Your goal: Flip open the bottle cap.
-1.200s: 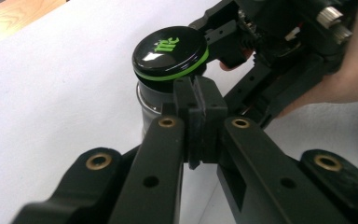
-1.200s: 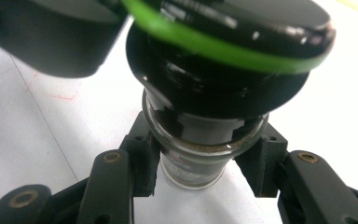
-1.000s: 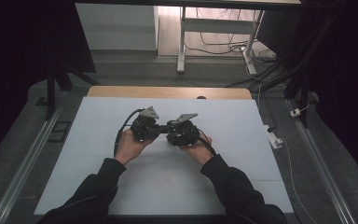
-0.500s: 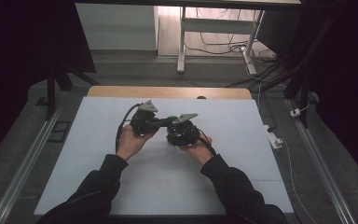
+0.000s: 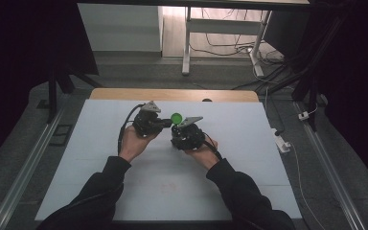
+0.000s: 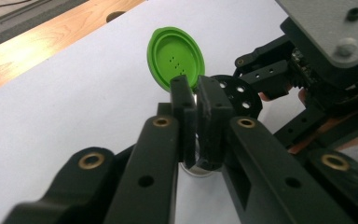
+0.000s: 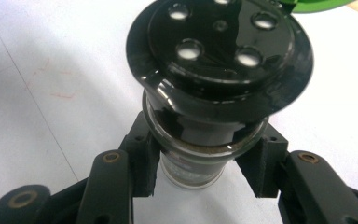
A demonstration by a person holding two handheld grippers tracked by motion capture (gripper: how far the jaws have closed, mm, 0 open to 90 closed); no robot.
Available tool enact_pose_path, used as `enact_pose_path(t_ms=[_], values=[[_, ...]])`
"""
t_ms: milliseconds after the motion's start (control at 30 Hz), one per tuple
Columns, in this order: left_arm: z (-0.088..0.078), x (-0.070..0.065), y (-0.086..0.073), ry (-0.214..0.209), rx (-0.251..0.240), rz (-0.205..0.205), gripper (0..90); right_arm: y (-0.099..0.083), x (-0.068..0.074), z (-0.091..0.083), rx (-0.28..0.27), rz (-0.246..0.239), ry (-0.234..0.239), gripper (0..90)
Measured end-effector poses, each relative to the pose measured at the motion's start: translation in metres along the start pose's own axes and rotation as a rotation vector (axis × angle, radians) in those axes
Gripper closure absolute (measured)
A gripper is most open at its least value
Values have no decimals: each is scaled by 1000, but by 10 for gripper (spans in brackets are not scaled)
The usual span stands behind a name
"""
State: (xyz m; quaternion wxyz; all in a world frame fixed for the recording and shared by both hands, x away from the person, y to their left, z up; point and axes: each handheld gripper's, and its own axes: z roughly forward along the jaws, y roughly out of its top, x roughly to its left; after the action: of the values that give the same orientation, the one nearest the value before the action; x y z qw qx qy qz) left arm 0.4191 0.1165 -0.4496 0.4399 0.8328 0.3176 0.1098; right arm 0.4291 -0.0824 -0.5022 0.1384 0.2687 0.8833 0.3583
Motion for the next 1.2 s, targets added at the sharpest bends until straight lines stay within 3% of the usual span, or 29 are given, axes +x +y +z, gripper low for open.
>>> enact_pose_path(t_ms=[133, 400, 800, 933, 1200], values=[[-4, -1, -1, -6, -3, -5, 795, 0, 0, 0, 0, 3, -3, 503], [-13, -7, -7, 13, 22, 27, 657, 1, -2, -8, -7, 44, 23, 373], [-28, -22, -17, -26, 21, 24, 419, -4, 2, -24, -4, 54, 42, 230], [-33, -28, -22, -45, 29, 8, 275, -7, 3, -33, -4, 60, 56, 198], [-42, -35, -34, -67, 43, -38, 158, -11, 8, -43, 4, 53, 93, 137]])
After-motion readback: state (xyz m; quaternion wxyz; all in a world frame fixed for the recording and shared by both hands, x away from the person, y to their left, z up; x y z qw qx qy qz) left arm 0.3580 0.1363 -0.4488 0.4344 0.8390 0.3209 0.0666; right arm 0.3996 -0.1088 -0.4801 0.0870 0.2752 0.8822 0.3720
